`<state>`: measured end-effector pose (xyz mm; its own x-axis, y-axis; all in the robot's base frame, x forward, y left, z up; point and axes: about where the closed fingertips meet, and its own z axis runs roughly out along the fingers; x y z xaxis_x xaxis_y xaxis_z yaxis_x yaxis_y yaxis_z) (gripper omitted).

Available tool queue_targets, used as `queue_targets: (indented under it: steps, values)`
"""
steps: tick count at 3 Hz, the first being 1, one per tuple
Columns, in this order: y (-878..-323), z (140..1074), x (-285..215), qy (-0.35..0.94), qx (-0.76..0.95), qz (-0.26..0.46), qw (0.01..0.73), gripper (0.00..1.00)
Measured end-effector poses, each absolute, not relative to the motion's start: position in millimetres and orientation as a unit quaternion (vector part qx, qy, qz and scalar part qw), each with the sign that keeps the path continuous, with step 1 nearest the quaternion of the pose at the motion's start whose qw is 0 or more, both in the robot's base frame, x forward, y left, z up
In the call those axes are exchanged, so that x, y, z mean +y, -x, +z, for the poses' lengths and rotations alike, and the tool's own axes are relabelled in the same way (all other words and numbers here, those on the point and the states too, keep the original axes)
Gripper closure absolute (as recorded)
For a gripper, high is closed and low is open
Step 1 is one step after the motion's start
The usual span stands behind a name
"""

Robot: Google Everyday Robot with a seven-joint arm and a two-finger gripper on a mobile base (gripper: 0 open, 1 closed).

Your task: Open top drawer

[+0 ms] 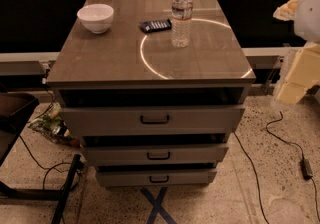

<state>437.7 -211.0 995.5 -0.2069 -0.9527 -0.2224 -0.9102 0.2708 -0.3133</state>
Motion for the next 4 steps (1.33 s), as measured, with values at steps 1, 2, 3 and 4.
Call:
queue_targets:
  steps: [1,2,3,4]
  values:
    - [-437.7,995.4,-211.0,0.601,0.775,-0.057,0.188,0.00]
    - [-442.0,975.8,-198.4,0.604,0.774,-0.066,0.180,0.00]
    - [-439.9,939.0,-176.0,0.621,0.761,-0.074,0.176,0.00]
    - [-431.5,888.2,-151.2,0.638,0.748,-0.067,0.167,0.00]
